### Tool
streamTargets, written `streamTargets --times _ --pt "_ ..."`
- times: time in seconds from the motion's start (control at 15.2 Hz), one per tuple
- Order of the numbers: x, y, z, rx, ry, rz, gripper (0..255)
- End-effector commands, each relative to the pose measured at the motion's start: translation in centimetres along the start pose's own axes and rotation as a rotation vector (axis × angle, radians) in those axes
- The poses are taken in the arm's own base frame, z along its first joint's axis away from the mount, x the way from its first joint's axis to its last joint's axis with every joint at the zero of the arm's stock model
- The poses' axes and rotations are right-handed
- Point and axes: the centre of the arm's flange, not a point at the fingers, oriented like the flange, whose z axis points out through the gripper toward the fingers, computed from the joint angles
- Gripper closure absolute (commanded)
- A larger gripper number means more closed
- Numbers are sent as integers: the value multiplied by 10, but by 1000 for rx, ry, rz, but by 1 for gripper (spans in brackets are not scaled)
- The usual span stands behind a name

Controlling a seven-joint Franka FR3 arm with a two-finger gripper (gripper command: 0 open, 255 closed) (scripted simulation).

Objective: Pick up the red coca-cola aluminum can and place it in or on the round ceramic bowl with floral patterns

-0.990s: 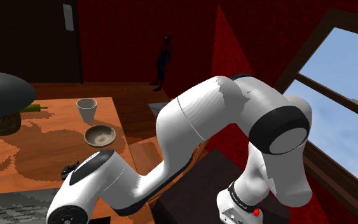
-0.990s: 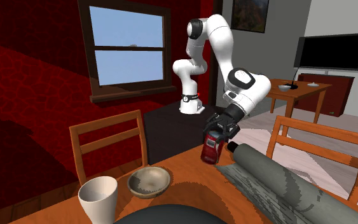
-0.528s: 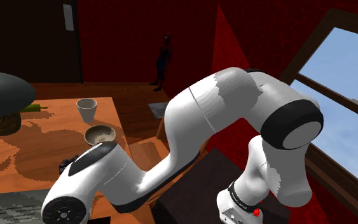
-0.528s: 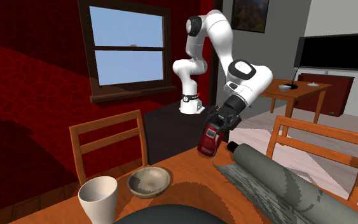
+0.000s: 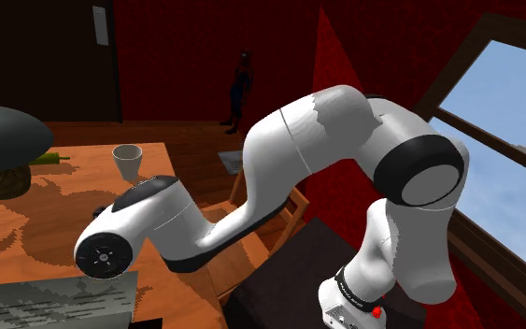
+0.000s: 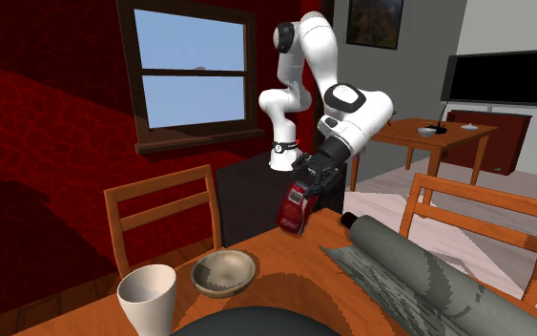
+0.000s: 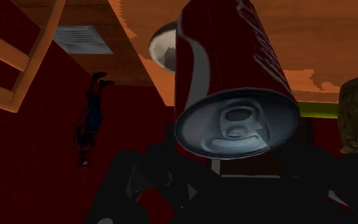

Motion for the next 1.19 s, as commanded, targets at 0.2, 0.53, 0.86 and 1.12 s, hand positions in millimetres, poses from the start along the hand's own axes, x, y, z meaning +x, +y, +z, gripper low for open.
streamTargets --times 0.2,0.53,0.86,1.12 --pt "50 13 44 1 0 0 255" --pt "98 22 88 1 0 0 255" --pt "124 28 127 1 0 0 255" --pt "108 27 139 1 0 0 255"
